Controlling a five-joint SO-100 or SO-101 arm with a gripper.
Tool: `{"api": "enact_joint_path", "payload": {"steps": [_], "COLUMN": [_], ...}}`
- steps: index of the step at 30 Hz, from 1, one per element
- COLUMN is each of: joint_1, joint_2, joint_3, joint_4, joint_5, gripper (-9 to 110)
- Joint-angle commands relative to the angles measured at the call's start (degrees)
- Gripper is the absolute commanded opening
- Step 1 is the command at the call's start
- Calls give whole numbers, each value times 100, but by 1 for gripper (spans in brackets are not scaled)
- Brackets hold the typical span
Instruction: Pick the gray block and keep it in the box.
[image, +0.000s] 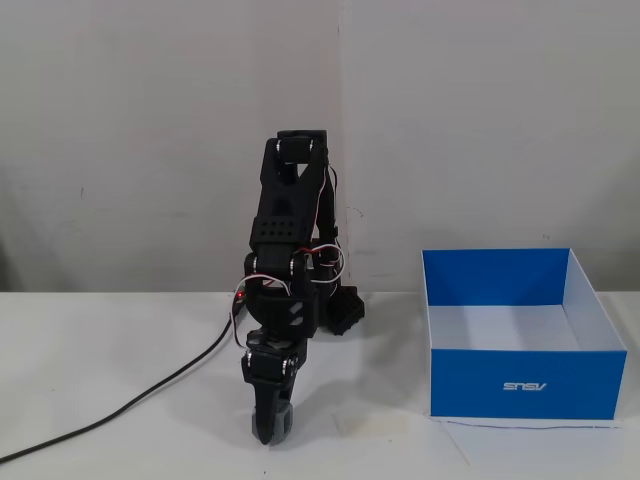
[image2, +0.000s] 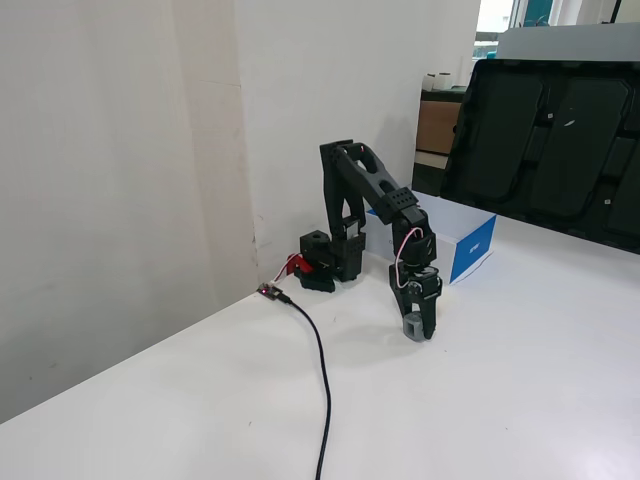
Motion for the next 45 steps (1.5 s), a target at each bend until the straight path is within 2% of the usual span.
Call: {"api": "enact_joint_path", "payload": {"steps": [1, 7, 21, 37, 45], "joint_1": [18, 79, -817, -3507, -5168], "joint_2": [79, 738, 2030, 2294, 2452], "joint_3": [-439, -457, -2074, -3814, -3577], "joint_4": [-88, 0, 1784, 3313, 3375], "joint_5": [44, -35, -545, -1336, -1503], "gripper": [10, 9, 9, 9, 9]}}
